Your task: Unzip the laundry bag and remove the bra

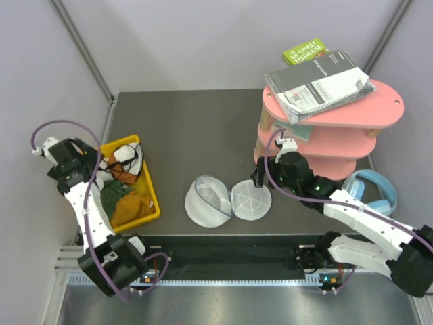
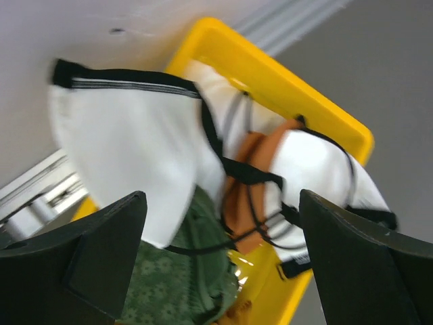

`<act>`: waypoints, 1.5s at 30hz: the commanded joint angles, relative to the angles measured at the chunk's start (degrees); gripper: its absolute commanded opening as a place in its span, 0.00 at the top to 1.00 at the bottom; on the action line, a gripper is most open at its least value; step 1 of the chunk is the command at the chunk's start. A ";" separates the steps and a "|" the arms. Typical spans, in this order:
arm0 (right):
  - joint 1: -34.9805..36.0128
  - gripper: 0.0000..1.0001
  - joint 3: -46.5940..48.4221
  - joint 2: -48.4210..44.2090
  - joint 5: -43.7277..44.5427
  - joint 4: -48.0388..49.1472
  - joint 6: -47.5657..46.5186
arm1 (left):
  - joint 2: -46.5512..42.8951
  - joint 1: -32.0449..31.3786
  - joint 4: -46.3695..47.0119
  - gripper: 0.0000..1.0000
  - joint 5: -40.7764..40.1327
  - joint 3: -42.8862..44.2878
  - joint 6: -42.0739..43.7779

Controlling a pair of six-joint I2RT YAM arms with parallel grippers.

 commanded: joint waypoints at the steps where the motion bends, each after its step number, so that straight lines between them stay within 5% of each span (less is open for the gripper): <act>1: -1.38 0.09 -2.98 2.09 3.70 -4.79 4.77 | -2.50 -6.91 2.65 0.01 4.28 0.65 4.58; 12: -5.33 0.23 -10.81 8.06 3.53 -2.07 9.96 | -0.56 -17.20 1.86 0.01 14.30 0.82 6.87; 29: -3.05 0.52 -5.28 19.66 7.12 -4.69 7.85 | -2.59 -17.82 2.74 0.01 19.49 -0.41 5.90; 35: -0.42 0.71 -3.95 21.25 10.91 -7.34 8.90 | -3.29 -17.73 3.00 0.01 20.28 -0.58 5.73; 40: 1.43 0.99 -3.69 20.11 12.67 -9.17 10.22 | -3.38 -17.73 3.18 0.01 20.99 -0.67 5.55; 45: 4.16 1.00 1.84 17.30 18.99 -17.08 10.49 | -3.90 -17.73 3.36 0.01 21.25 -0.94 5.55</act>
